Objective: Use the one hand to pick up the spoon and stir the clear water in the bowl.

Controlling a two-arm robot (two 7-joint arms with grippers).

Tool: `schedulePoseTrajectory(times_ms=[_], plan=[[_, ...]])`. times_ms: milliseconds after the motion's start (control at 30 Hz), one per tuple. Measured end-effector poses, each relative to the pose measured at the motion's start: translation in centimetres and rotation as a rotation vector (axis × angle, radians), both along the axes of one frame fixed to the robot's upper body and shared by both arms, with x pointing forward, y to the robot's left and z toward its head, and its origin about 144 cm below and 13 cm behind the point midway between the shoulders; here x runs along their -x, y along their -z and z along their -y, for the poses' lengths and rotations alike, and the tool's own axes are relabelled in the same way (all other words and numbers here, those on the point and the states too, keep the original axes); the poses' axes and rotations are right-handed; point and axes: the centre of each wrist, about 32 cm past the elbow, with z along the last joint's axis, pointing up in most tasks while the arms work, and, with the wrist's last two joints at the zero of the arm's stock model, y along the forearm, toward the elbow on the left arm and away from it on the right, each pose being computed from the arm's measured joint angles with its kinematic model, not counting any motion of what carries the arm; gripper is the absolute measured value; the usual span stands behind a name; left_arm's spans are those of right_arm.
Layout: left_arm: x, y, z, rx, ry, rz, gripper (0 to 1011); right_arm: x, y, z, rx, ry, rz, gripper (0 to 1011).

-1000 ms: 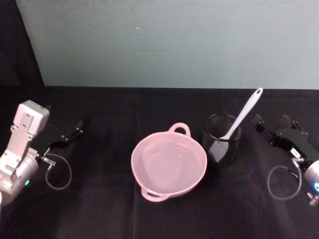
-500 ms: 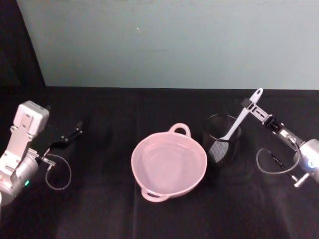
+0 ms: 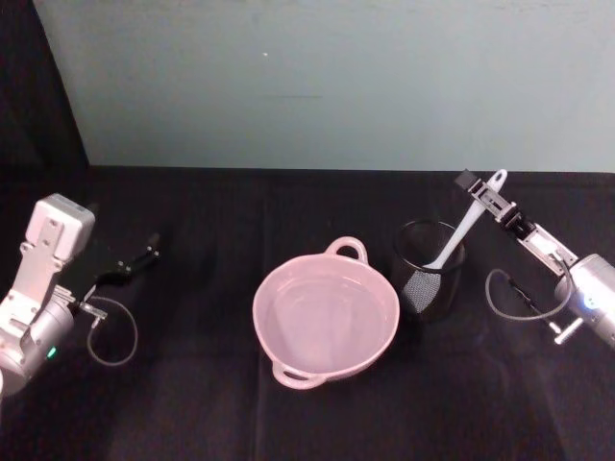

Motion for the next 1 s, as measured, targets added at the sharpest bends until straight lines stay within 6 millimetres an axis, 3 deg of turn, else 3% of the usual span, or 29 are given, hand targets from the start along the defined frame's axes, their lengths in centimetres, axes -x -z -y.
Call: schedulePoseTrajectory(times_ms=[367, 467, 733, 867, 900, 1000], plan=[[0.00, 0.00, 0.00, 0.000, 0.000, 0.000, 1005, -0.45, 0.13, 0.49, 0.111, -0.014, 0.085, 1002], [0.00, 0.00, 0.00, 0.000, 0.000, 0.000, 1005, -0.42, -0.09, 0.72, 0.126, -0.014, 0.090, 952], [0.00, 0.00, 0.00, 0.000, 0.000, 0.000, 1005, -0.28, -0.20, 0.93, 0.141, -0.002, 0.091, 721], [0.00, 0.00, 0.00, 0.000, 0.000, 0.000, 1005, -0.24, -0.18, 0.99, 0.142, 0.001, 0.088, 651], [0.00, 0.00, 0.00, 0.000, 0.000, 0.000, 1005, -0.23, -0.15, 1.00, 0.142, 0.002, 0.086, 565], [0.00, 0.00, 0.00, 0.000, 0.000, 0.000, 1005, -0.20, -0.11, 1.02, 0.144, 0.005, 0.084, 482]])
